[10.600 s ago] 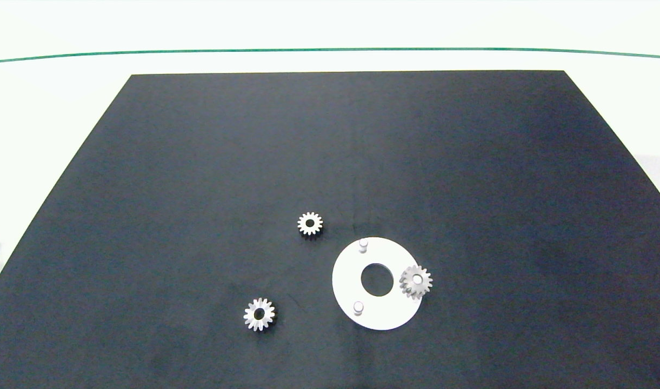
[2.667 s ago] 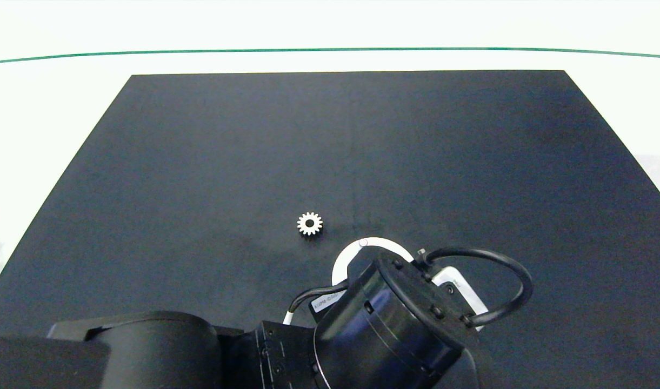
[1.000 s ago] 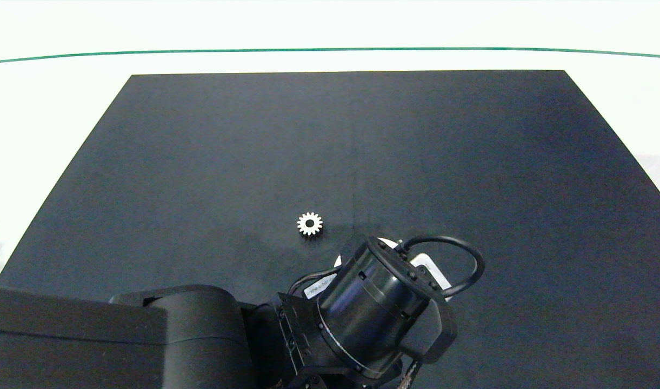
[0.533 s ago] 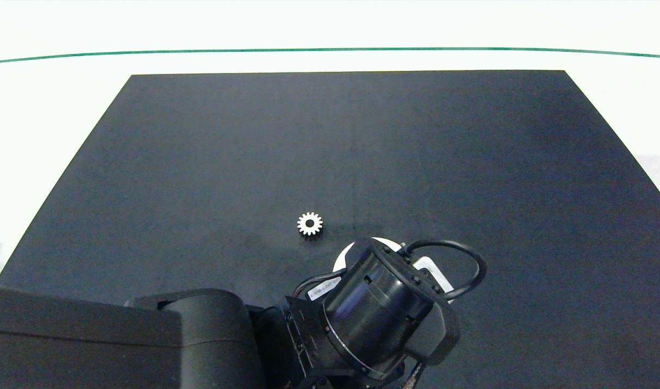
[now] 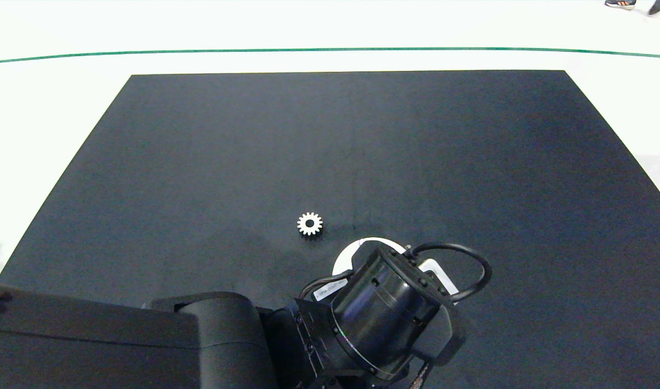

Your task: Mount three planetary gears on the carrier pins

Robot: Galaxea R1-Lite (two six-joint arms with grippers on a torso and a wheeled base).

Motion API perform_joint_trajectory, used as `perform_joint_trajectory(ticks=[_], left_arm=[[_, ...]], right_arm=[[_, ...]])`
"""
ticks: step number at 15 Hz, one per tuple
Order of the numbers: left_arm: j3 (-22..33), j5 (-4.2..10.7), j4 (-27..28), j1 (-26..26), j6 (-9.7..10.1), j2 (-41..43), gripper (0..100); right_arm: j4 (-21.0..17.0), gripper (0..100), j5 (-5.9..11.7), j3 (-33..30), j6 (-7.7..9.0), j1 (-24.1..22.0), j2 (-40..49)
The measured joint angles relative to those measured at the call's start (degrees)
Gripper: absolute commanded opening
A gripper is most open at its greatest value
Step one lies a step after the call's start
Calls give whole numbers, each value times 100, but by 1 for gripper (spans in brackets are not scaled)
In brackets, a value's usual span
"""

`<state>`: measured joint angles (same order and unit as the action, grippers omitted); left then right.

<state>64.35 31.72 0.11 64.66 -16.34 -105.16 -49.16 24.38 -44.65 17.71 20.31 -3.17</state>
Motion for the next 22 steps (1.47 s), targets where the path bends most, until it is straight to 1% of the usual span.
perform_joint_trajectory(ticks=[22], left_arm=[[-39, 0, -6, -63, -26, 52, 19]], right_arm=[[-4, 100, 1, 11, 1, -5, 15]])
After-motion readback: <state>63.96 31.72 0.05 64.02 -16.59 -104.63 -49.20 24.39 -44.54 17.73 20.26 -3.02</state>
